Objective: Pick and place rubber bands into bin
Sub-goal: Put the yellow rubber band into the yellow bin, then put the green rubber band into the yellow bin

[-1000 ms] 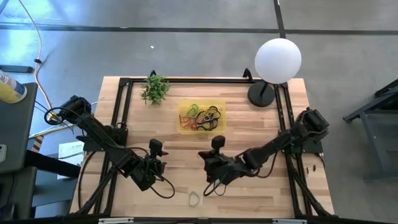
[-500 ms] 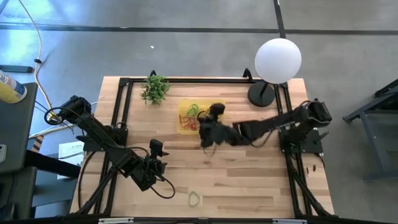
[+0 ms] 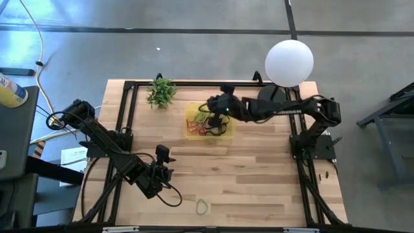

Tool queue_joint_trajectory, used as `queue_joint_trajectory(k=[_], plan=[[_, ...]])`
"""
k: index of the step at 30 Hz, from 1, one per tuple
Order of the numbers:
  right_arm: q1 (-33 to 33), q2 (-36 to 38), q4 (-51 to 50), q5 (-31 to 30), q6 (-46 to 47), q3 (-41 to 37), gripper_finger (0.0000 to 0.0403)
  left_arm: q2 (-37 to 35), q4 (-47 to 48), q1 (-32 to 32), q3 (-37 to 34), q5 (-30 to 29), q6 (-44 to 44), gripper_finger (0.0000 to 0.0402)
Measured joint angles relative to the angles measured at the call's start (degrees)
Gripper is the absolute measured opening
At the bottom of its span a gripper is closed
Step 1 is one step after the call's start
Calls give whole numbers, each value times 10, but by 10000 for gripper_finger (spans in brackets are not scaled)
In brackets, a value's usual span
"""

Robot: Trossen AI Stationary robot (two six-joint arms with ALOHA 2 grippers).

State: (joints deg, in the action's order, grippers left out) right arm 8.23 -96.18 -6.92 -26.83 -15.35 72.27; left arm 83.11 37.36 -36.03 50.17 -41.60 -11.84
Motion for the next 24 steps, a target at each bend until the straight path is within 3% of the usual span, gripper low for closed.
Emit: queue_joint_trajectory(k=[10,24], plan=[[42,-3,-121,52,62,0,0,0,-2,0,0,0,-4,211],[53,-64,-132,95,124,0,5,0,-14,0,0,3,-5,211]])
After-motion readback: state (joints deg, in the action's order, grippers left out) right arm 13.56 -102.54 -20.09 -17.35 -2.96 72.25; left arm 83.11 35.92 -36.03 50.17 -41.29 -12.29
